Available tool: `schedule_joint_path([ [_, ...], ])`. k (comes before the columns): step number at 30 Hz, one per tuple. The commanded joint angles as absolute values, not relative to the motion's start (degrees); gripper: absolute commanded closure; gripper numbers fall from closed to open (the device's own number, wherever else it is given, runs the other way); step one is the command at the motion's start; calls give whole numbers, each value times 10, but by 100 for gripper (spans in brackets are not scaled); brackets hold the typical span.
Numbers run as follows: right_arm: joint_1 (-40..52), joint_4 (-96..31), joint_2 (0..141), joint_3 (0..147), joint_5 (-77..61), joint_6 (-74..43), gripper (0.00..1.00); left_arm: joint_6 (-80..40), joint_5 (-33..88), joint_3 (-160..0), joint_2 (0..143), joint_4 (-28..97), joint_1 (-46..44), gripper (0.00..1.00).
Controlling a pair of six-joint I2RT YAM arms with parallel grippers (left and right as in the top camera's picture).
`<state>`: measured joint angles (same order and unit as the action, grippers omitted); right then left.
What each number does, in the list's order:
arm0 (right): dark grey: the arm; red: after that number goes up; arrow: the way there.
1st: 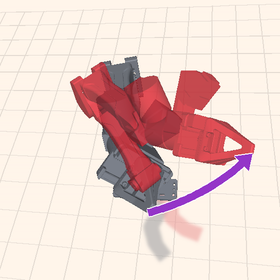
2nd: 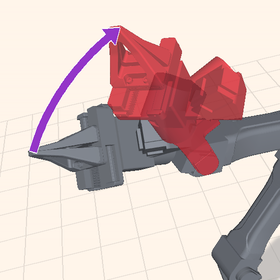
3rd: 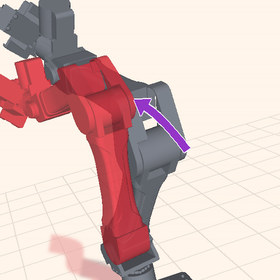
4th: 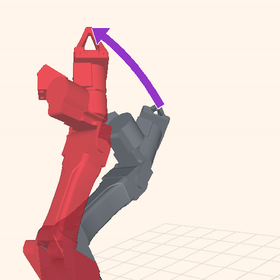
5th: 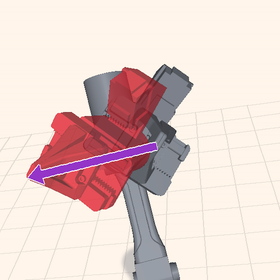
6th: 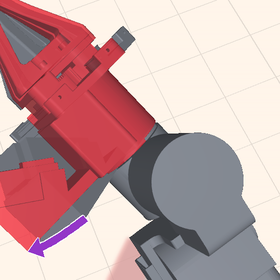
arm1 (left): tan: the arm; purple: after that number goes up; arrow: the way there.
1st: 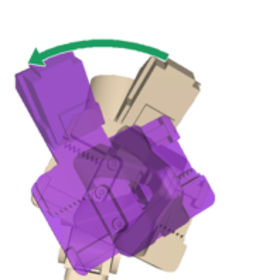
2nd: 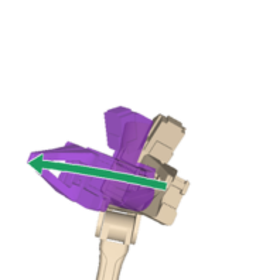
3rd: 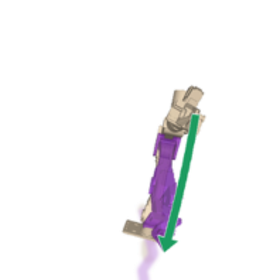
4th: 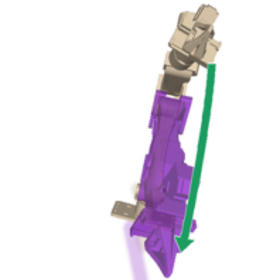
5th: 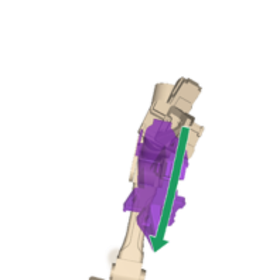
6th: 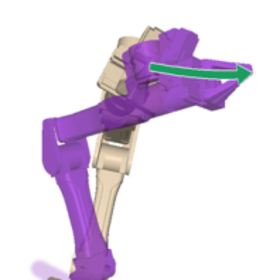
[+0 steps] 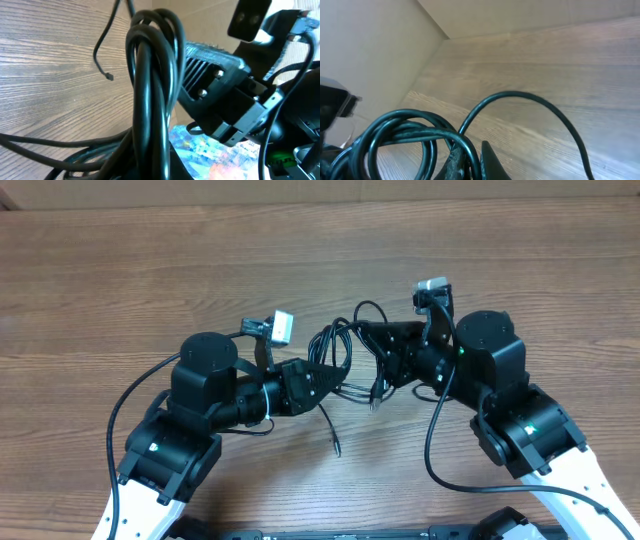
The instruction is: Untangle cables
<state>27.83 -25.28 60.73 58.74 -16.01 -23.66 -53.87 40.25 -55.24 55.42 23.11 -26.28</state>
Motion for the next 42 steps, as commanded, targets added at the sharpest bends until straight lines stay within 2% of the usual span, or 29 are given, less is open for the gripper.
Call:
schedule_joint_path([
  [1,263,-293,606,592,-45,-255,96,-512,430,-563,543,233,-273,96],
  [3,263,-322,606,592,-41,-251,93,-512,400,-563,543,232,-273,96],
  [6,263,-337,606,592,-53,-230,68,-512,392,-563,543,218,-273,96],
  [8,263,-342,606,592,-71,-220,55,-512,375,-563,543,216,-271,96],
  [11,263,-350,606,592,-71,-220,53,-514,379,-563,543,216,-260,96],
  [14,263,-367,606,592,-78,-220,46,-515,380,-563,543,215,-249,96],
  [20,263,-423,606,592,-179,-145,43,-531,393,-563,543,189,-216,96],
  [23,263,-442,606,592,-187,-145,43,-545,422,-563,543,156,-202,96],
  [32,263,-401,606,592,-100,-150,37,-569,522,-563,543,130,-202,96],
  [36,263,-399,606,592,-86,-152,36,-575,526,-563,543,129,-202,96],
  [42,263,-368,606,592,-177,-171,35,-575,521,-563,543,128,-203,96],
])
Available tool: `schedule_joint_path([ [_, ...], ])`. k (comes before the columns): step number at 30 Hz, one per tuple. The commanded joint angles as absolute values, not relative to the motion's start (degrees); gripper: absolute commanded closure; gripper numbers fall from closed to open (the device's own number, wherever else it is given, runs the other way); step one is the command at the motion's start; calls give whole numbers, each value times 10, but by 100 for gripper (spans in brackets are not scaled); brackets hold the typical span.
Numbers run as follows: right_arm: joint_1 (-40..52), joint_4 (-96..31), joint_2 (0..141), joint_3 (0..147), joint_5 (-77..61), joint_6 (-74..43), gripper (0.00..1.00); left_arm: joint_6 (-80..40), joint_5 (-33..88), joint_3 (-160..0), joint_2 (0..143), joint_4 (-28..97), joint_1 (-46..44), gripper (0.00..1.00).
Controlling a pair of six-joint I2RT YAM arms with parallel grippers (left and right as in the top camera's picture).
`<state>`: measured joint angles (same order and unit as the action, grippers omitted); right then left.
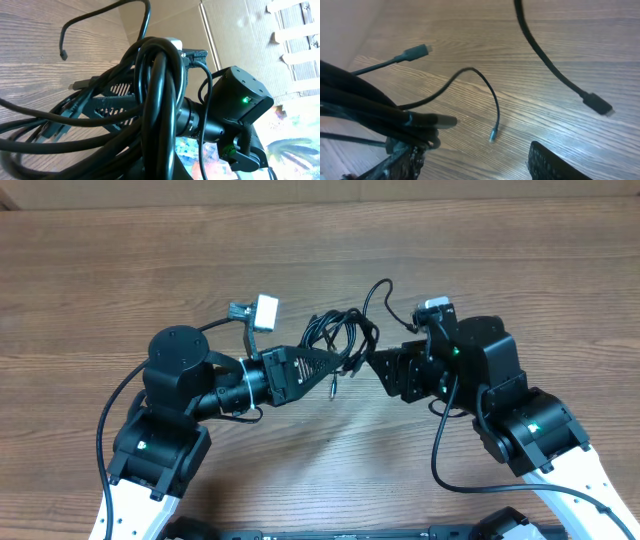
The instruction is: Untangle cables
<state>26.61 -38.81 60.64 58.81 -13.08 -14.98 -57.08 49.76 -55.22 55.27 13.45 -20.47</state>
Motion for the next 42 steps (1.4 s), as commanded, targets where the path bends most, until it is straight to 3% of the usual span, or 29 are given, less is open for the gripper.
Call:
schedule_joint_path([
  [1,263,-363,606,592,-180,-186,35,-576,521,-563,543,128,-204,96],
  [9,263,-327,661,592,-181,-240,38,-583,481,-563,543,125,-261,96],
  [10,263,-323,672,592,-178,-240,42,-583,481,-563,543,126,-262,96],
  [11,263,-319,680,592,-166,-240,59,-583,482,-563,543,126,-263,96],
  [12,263,-318,681,592,-164,-240,67,-583,482,-563,543,126,-263,96],
  [13,263,-309,681,592,-165,-240,83,-578,481,-563,543,126,-263,96],
  [15,263,-299,679,592,-177,-239,90,-578,481,-563,543,126,-263,96],
  [21,263,-302,679,592,-216,-223,89,-559,462,-563,543,126,-261,96],
  [28,263,-280,677,592,-365,-233,89,-430,336,-563,543,204,-255,96],
  [29,263,-274,677,592,-372,-259,86,-420,328,-563,543,212,-255,96],
  [31,263,-266,677,592,-372,-273,48,-417,328,-563,543,211,-255,96],
  [32,263,-262,677,592,-371,-272,19,-417,329,-563,543,211,-255,96],
  [33,263,-263,677,592,-364,-271,7,-417,329,-563,543,211,-255,96],
  [37,254,-295,677,592,-311,-251,0,-443,335,-563,543,210,-237,96],
  [42,239,-314,675,592,-312,-194,4,-487,425,-563,543,210,-160,96],
])
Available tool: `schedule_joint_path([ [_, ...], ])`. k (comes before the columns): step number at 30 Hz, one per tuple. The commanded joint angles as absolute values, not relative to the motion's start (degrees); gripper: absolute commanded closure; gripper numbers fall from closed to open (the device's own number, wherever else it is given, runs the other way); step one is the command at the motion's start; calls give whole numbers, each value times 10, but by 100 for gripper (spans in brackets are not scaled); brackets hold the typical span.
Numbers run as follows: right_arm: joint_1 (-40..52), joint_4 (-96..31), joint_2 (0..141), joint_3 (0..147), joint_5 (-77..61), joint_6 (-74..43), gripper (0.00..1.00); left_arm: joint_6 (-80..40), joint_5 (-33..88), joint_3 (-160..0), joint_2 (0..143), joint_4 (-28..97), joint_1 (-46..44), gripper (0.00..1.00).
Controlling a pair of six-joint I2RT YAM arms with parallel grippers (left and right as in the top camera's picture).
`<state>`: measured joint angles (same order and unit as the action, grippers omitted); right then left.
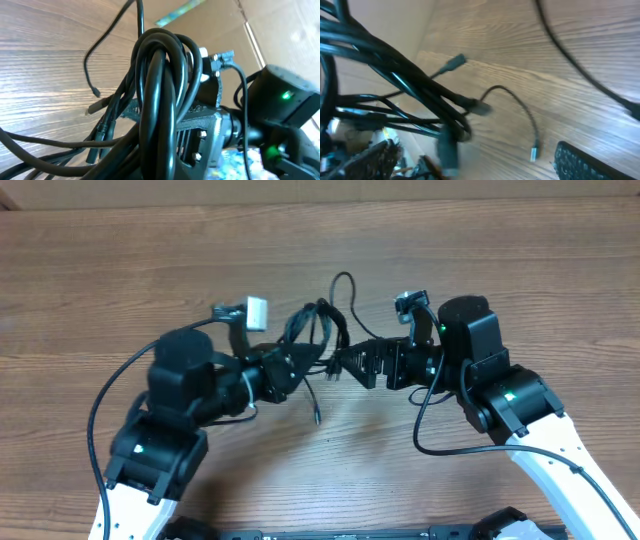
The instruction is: Untangle cables
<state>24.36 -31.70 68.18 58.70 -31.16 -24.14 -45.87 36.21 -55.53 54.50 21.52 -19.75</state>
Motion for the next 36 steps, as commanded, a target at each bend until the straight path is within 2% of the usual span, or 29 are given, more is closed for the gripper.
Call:
schedule_joint_path([
  [1,239,-309,674,592,-343,-154,5,-499,452,-563,543,210,-139,96],
  [6,239,-263,674,592,-520,5,8,-550,621,-563,543,199,-61,96],
  [8,239,-212,674,592,-592,46,8,-579,683,-563,543,162,-52,96],
  [11,239,-186,674,592,-609,50,9,-612,734,-563,543,101,-52,96],
  [17,239,-155,674,592,-675,50,40,-650,747,-563,543,55,-51,96],
  [19,239,-152,674,592,-692,51,40,-653,744,-563,543,54,-50,96],
  [21,239,-150,674,592,-702,51,29,-675,746,-563,544,54,-34,96],
  [22,239,-151,674,592,-704,55,28,-686,749,-563,544,54,-26,96],
  [27,239,-150,674,592,-763,110,27,-740,776,-563,544,55,27,96],
  [36,239,-101,674,592,-822,110,29,-732,773,-563,544,55,23,96],
])
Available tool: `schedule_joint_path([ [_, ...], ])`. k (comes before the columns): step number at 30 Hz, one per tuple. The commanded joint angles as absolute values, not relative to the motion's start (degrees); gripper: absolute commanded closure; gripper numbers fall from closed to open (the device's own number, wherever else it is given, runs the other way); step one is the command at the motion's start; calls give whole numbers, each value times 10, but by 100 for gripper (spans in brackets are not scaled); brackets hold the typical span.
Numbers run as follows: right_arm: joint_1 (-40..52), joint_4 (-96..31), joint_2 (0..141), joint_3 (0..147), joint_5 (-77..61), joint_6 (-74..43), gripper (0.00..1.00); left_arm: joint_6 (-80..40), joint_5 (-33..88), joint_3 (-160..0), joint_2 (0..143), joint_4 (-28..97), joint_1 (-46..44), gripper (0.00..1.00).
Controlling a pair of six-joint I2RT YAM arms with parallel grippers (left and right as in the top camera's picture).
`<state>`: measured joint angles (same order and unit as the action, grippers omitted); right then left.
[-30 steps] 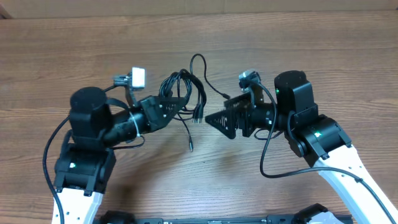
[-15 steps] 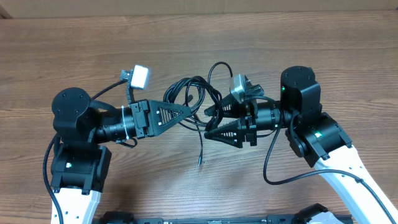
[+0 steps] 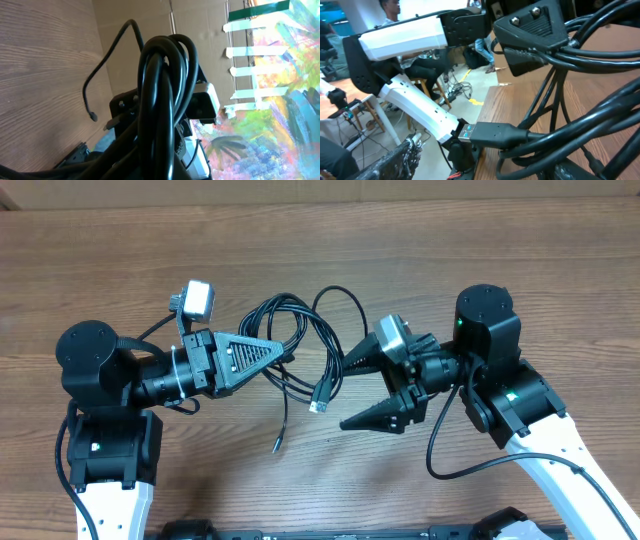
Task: Untangle cables
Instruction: 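Open the right gripper and move it back toward the bundle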
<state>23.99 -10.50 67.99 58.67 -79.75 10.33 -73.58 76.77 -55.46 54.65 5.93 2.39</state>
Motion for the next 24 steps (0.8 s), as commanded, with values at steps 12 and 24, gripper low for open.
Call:
schedule_joint_path([
  [12,240,-71,674,592,-866,88,47,-635,709,-563,544,106,-4,96],
  [24,240,-38,674,592,-867,73,35,-591,682,-563,544,122,-43,96],
])
